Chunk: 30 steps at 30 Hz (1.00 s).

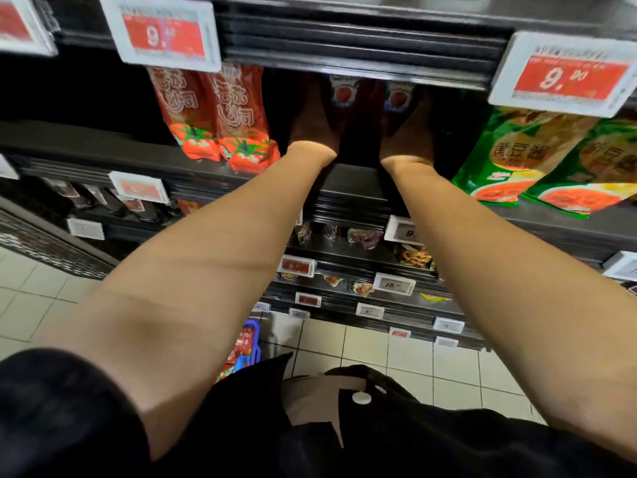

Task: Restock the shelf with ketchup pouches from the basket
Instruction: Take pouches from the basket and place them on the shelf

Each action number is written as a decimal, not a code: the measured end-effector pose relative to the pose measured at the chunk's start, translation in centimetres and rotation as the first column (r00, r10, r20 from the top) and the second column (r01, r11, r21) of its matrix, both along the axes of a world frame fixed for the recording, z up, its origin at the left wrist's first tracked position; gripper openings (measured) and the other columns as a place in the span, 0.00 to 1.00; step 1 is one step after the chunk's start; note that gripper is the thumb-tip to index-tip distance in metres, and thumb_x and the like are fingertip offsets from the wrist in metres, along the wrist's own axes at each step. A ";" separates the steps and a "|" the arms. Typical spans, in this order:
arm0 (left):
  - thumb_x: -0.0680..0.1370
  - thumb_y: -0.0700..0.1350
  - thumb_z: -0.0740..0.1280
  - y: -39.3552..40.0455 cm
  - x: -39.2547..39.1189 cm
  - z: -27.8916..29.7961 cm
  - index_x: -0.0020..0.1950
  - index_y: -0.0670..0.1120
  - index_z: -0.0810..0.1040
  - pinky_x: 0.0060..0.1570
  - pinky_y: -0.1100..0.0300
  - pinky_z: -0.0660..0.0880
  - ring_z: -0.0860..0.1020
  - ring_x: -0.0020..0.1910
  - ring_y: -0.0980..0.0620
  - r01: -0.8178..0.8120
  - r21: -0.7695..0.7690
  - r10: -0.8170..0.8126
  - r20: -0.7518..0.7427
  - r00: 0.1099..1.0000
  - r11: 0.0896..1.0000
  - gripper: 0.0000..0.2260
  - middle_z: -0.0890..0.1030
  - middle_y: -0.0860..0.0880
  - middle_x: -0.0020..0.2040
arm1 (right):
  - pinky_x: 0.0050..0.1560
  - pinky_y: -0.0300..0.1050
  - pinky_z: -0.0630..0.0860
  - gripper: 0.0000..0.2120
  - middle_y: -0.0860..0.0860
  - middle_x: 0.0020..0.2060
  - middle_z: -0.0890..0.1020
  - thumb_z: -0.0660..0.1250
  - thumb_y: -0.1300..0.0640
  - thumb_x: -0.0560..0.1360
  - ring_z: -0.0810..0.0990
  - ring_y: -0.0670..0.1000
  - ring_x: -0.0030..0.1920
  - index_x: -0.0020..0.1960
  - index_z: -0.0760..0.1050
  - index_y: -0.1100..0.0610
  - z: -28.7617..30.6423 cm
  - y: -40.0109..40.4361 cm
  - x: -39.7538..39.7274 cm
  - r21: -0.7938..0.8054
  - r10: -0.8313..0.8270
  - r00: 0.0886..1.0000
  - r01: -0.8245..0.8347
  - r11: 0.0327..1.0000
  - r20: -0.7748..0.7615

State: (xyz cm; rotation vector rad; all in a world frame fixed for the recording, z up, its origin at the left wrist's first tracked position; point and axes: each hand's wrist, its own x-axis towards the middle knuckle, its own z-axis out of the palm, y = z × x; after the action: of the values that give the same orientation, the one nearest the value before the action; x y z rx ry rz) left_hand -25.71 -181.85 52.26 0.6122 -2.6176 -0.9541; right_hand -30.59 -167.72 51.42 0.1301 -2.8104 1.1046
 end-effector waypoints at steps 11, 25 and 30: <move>0.80 0.47 0.67 0.3 2.5 0.1 0.78 0.45 0.64 0.67 0.59 0.67 0.74 0.69 0.43 -0.055 -0.106 0.055 -0.009 0.998 0.993 0.27 0.76 0.43 0.70 | 0.73 0.49 0.61 0.39 0.61 0.77 0.63 0.61 0.45 0.81 0.64 0.61 0.76 0.80 0.46 0.64 0.6 1.2 1.2 0.095 -0.020 0.993 0.009 0.995 0.114; 0.75 0.35 0.69 -3.2 19.2 -1.3 0.58 0.41 0.80 0.61 0.66 0.71 0.76 0.57 0.52 0.302 -0.015 -0.297 -0.232 0.926 0.953 0.13 0.78 0.45 0.56 | 0.52 0.47 0.77 0.13 0.57 0.49 0.81 0.64 0.56 0.71 0.80 0.56 0.49 0.55 0.76 0.55 0.0 4.4 10.9 -0.197 0.040 0.992 -0.064 0.978 -0.121; 0.74 0.37 0.71 -13.5 29.5 -6.5 0.54 0.44 0.80 0.53 0.60 0.73 0.79 0.50 0.49 0.007 0.143 -0.019 0.081 0.997 0.990 0.09 0.81 0.47 0.50 | 0.43 0.34 0.74 0.14 0.43 0.41 0.78 0.64 0.60 0.71 0.76 0.41 0.38 0.49 0.72 0.41 -0.7 4.5 17.5 -0.339 0.096 0.982 -0.148 0.929 -0.165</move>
State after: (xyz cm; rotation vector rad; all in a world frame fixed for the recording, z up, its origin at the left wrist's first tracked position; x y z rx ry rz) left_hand 3.76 -195.39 45.74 0.6834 -2.6437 -1.1512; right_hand -13.04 -163.23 50.74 0.3405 -2.4597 1.5356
